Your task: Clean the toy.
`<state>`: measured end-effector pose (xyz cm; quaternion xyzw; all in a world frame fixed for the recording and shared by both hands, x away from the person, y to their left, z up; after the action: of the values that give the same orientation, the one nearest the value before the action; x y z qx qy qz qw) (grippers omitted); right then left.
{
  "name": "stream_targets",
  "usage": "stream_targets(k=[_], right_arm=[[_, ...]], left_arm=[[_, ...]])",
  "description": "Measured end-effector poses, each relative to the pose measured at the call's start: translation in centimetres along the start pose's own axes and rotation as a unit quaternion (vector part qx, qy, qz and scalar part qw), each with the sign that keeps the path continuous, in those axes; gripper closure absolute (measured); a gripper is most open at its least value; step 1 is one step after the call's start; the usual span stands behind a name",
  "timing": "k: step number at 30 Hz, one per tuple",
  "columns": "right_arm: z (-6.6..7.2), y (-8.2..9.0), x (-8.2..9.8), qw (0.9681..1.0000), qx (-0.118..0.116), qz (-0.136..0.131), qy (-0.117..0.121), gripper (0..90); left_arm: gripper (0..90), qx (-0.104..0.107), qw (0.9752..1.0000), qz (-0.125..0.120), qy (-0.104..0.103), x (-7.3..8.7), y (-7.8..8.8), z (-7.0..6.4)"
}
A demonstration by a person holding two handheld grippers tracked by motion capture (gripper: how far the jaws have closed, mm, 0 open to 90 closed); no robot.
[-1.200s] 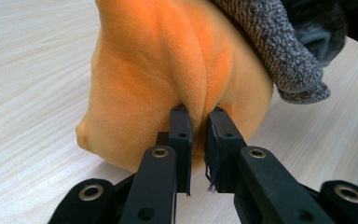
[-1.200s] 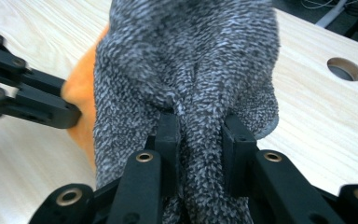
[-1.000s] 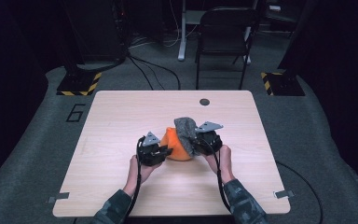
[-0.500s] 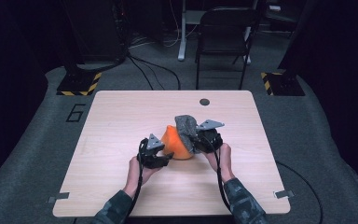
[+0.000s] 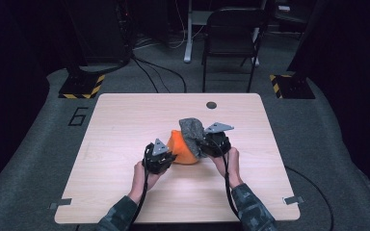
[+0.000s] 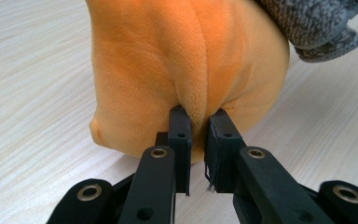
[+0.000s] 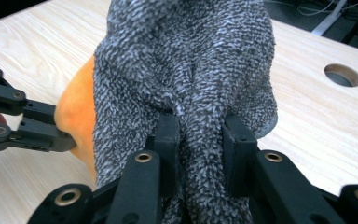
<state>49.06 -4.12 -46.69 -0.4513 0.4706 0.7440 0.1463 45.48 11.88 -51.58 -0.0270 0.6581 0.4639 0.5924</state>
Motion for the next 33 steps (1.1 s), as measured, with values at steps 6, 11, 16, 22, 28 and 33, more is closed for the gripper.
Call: stream_targets(k=[6, 11, 16, 22, 28, 33], right_arm=[[2.1, 1.5, -1.3, 0.9995, -0.015, -0.025, 0.016, 71.0], [4.4, 1.3, -1.0, 0.9987, -0.014, -0.013, 0.048, 70.9], [4.1, 0.3, -0.2, 0.9983, 0.004, 0.001, 0.058, 71.0], [3.5, 0.2, 0.1, 0.9983, 0.010, 0.014, 0.055, 70.9], [2.3, 0.1, 0.2, 0.9983, 0.013, 0.023, 0.051, 70.8], [1.0, -0.2, 0.8, 0.9988, 0.024, 0.038, 0.020, 70.7]], left_arm=[[81.6, 0.012, 0.9996, -0.012, 0.023, -0.7, 0.8, -0.2], [81.5, 0.018, 0.9995, -0.011, 0.022, -0.9, 0.7, -0.7], [81.5, 0.016, 0.9994, -0.008, 0.029, -0.7, 0.4, -0.4], [81.3, 0.020, 0.9992, -0.007, 0.034, -0.4, 0.3, -0.2], [81.2, 0.019, 0.9991, -0.009, 0.037, -0.3, 0.2, 0.1], [81.1, 0.021, 0.9991, -0.010, 0.036, -0.2, 0.1, 0.2]])
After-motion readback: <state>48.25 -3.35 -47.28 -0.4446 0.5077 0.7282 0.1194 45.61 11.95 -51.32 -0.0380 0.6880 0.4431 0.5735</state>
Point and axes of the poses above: each handheld gripper's, and its own axes: y roughly backward along the jaws, x roughly out of its underside, z roughly to its left, the point moved 7 cm from there along -y, roughly forward along the jaws, and after that the axes turned 11 degrees about -y, right-handed, at the moved point
